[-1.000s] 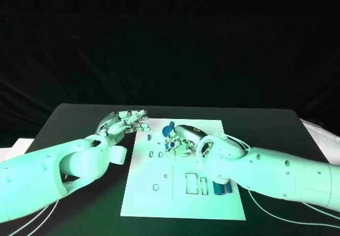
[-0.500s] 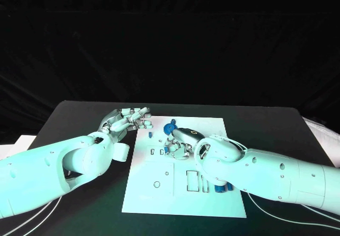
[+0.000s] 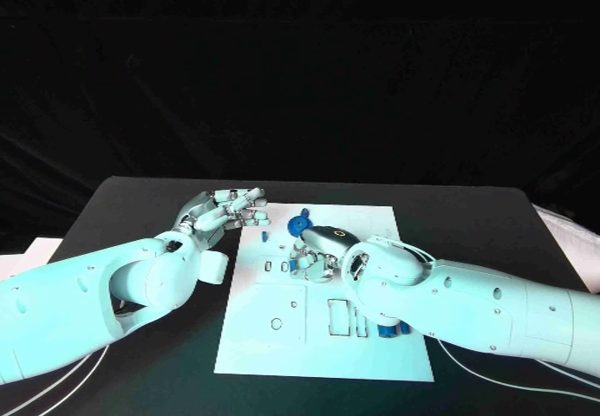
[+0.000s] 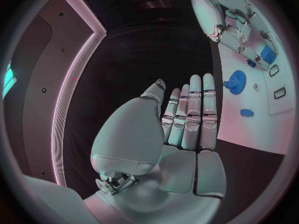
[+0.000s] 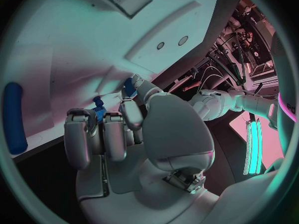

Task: Assemble the parts on the task board

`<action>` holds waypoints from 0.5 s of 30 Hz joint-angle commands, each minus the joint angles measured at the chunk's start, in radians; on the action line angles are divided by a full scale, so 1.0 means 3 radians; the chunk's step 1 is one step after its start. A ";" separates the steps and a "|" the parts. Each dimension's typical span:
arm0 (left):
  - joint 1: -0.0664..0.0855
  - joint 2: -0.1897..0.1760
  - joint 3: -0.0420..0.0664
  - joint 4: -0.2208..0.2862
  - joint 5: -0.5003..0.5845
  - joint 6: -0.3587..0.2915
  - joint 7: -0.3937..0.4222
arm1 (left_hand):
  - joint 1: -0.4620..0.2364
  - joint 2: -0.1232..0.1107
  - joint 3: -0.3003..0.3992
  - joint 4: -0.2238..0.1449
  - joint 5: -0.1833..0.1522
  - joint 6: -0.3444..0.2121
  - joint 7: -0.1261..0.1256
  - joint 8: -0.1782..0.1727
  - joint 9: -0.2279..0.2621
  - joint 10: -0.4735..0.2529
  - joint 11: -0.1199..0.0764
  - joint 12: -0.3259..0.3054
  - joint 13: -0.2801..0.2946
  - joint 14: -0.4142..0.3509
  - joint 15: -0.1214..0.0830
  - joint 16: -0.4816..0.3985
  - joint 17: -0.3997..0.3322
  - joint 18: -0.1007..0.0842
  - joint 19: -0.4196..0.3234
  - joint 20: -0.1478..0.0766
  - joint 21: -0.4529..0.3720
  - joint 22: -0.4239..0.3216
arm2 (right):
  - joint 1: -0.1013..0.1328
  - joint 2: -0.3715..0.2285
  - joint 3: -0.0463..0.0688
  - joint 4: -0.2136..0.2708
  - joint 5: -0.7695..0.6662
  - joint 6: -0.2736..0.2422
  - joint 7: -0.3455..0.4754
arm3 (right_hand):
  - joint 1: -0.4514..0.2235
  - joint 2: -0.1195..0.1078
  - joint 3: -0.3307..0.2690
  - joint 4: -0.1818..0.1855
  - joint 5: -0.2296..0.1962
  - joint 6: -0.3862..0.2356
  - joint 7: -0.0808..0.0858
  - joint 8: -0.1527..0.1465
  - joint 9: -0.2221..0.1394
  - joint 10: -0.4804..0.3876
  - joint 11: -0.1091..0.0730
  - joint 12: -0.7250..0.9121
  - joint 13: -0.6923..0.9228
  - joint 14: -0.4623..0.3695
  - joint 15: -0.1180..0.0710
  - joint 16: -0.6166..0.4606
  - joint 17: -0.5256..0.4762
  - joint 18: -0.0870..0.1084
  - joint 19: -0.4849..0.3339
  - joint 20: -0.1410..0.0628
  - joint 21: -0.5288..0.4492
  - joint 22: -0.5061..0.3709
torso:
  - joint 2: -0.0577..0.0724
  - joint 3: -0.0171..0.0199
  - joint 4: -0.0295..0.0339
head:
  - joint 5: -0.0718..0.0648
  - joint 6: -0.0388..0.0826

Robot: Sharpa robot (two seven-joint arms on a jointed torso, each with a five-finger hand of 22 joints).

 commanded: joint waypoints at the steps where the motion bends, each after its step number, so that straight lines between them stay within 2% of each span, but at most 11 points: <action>1: 0.0001 0.0003 0.0002 0.0010 0.0010 0.0079 0.0024 | 0.0040 -0.0002 0.0004 -0.0019 -0.0019 0.0028 0.0004 -0.0026 0.0000 0.0027 -0.0006 -0.0025 -0.0004 0.0012 0.0011 -0.0022 0.0009 0.0034 0.0013 0.0000 0.0011 0.0005 | -0.0013 -0.0008 -0.0011 -0.0006 -0.0129 0.0171 -0.0082 | -0.0031 -0.0023 -0.0028 -0.0001 0.0015 0.0047 -0.0040 -0.0028 -0.0004 -0.0058 0.0002 -0.0069 -0.0043 0.0243 -0.0006 -0.0017 0.0414 -0.0004 -0.0031 0.0007 -0.0019 0.0246 | 0.0000 -0.0002 0.0001 | -0.0001 -0.0004; 8: 0.0001 0.0000 0.0002 0.0012 0.0010 0.0083 0.0022 | 0.0040 -0.0002 0.0004 -0.0019 -0.0019 0.0028 0.0004 -0.0026 0.0000 0.0027 -0.0006 -0.0025 -0.0004 0.0012 0.0011 -0.0022 0.0009 0.0034 0.0013 0.0000 0.0011 0.0005 | -0.0013 -0.0010 -0.0012 -0.0006 -0.0155 0.0195 -0.0099 | -0.0069 -0.0089 -0.0064 0.0000 0.0041 -0.0035 -0.0003 -0.0086 -0.0027 -0.0128 0.0032 -0.0181 -0.0125 0.0236 0.0017 -0.0037 0.0384 0.0005 -0.0063 0.0024 -0.0041 0.0201 | 0.0002 -0.0002 -0.0001 | 0.0001 -0.0008; 15: 0.0001 0.0000 0.0002 0.0013 0.0010 0.0087 0.0021 | 0.0040 -0.0002 0.0004 -0.0019 -0.0019 0.0028 0.0004 -0.0026 0.0000 0.0027 -0.0006 -0.0025 -0.0004 0.0012 0.0011 -0.0022 0.0009 0.0034 0.0013 0.0000 0.0011 0.0005 | -0.0013 -0.0003 -0.0014 -0.0022 -0.0172 0.0161 -0.0123 | -0.0085 -0.0121 -0.0084 0.0003 0.0116 -0.0077 0.0018 -0.0120 -0.0040 -0.0148 0.0049 -0.0211 -0.0146 0.0235 0.0033 -0.0041 0.0380 0.0008 -0.0072 0.0040 -0.0050 0.0188 | 0.0000 -0.0004 0.0003 | -0.0011 -0.0018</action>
